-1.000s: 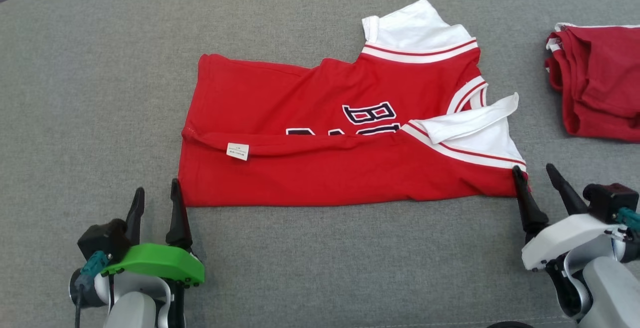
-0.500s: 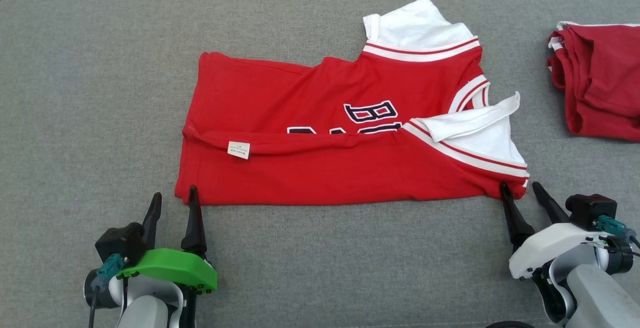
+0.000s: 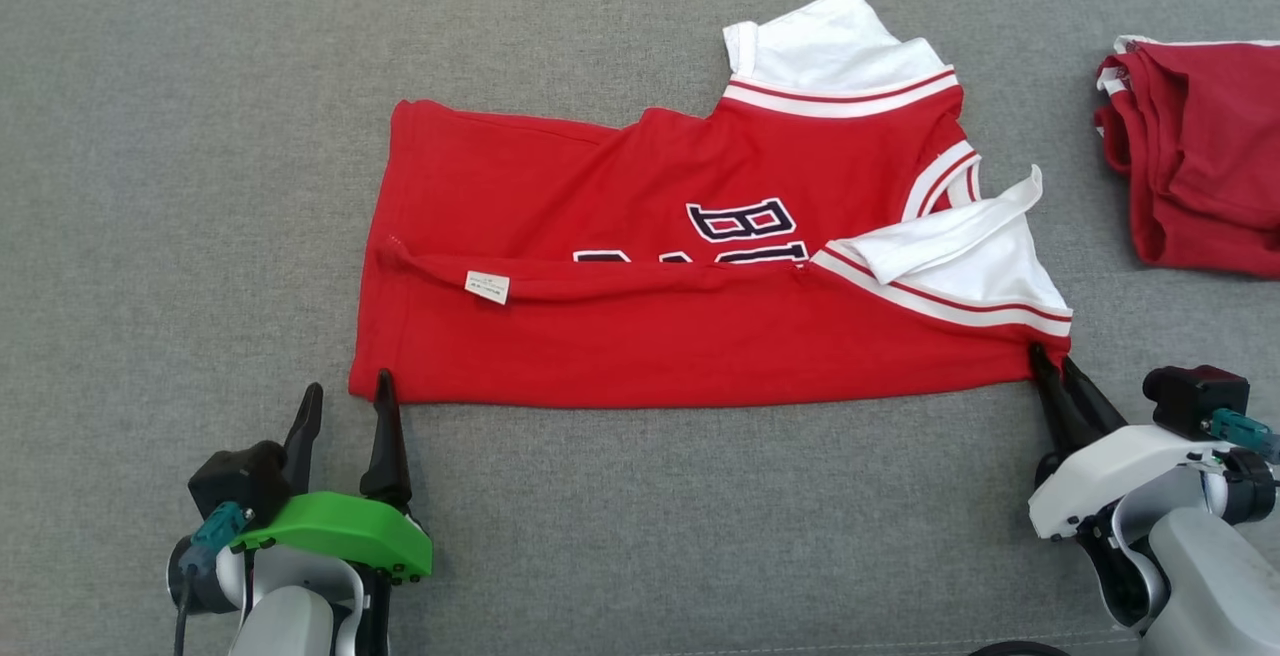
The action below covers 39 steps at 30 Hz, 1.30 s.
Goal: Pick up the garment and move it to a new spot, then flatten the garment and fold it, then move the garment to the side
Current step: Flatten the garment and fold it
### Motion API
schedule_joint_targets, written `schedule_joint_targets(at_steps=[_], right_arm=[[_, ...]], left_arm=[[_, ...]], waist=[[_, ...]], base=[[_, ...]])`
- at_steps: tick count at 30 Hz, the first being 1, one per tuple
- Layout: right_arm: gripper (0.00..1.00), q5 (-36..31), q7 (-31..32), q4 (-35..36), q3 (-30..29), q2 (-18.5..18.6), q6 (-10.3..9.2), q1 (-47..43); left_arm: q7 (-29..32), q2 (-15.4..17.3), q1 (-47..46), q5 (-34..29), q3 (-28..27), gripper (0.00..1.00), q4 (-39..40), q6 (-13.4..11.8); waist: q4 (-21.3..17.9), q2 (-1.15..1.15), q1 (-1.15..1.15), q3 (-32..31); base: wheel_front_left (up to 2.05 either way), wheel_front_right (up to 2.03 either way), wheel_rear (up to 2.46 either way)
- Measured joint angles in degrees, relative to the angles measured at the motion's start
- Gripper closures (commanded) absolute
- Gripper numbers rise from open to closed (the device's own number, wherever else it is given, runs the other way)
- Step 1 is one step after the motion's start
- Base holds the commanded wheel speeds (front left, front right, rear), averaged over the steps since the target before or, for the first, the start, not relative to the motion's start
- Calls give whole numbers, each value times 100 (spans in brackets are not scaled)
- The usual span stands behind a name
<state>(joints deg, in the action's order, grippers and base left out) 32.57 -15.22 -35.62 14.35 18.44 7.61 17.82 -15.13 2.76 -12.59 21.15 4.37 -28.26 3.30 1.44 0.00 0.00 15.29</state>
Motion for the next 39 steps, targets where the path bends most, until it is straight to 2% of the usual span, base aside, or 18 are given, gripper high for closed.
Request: schedule_joint_targets(at_steps=[6, 15, 16, 18, 27, 39], right_arm=[[100, -53, 1, 134, -4, 105, -2, -3], [100, -97, 1, 270, 123, 123, -7, 69], [100, -97, 1, 276, 140, 124, -7, 91], [100, -92, 1, 291, 164, 129, -7, 127], [100, -22, 2, 177, 141, 51, -7, 29], [100, 123, 9, -35, 129, -38, -4, -862]], left_arm=[[0, -1, -84, 302, -31, 0, -198, 82], [0, 0, -408, 241, -49, 0, -391, 193], [-1, 0, -422, 241, -45, 12, -452, 199], [-3, 1, -455, 241, -26, 100, -531, 227], [-4, -4, -344, 394, -21, 100, -737, 355], [0, -14, 732, 177, -265, 100, -839, 401]], waist=[[-48, 0, 0, 65], [-127, 0, 0, 249], [-141, 0, 0, 262], [-167, 0, 0, 279], [-178, 0, 0, 58], [-151, 0, 0, -945]], base=[[0, 0, 0], [0, 0, 0], [0, 0, 0], [0, 0, 0], [0, 0, 0], [0, 0, 0]])
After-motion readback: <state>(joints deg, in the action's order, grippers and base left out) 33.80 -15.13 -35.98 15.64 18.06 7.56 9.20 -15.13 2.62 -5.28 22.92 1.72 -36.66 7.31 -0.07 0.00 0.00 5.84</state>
